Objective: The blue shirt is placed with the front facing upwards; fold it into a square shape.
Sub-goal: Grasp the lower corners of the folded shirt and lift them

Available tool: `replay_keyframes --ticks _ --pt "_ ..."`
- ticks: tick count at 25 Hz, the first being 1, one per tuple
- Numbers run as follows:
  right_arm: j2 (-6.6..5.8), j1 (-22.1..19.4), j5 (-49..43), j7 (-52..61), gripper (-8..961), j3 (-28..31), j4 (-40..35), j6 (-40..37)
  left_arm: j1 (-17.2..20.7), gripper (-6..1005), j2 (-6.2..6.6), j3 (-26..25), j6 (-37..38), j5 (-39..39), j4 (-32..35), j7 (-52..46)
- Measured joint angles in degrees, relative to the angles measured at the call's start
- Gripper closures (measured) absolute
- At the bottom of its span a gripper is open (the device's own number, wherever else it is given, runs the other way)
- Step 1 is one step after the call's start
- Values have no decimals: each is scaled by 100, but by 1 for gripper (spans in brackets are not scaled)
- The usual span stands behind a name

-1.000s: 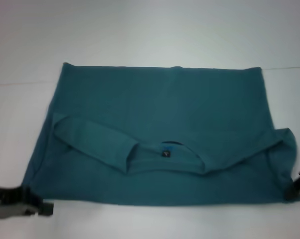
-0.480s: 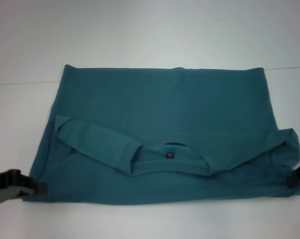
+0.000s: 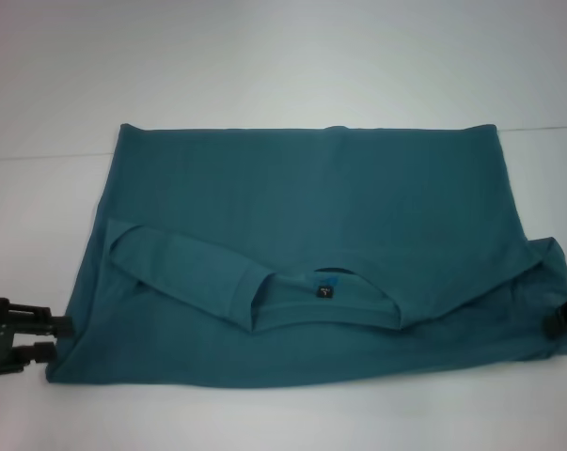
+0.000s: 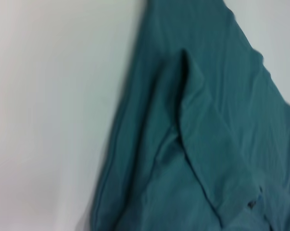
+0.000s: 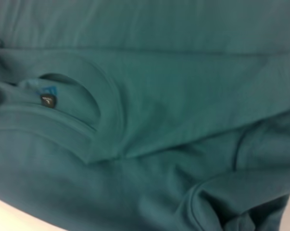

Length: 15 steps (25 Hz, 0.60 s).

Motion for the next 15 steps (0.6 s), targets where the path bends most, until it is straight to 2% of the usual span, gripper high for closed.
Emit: replay_keyframes --ticks 6,11,15 --pt "-101 41 354 -93 878 326 0 -225 -26 512 18 -50 -86 164 -258 -235" --pt "-105 39 380 -111 878 328 0 -246 -5 339 -2 -43 -383 327 -373 -422" --pt "-100 43 387 -132 878 330 4 -250 30 256 -16 -57 -533 329 -379 -498"
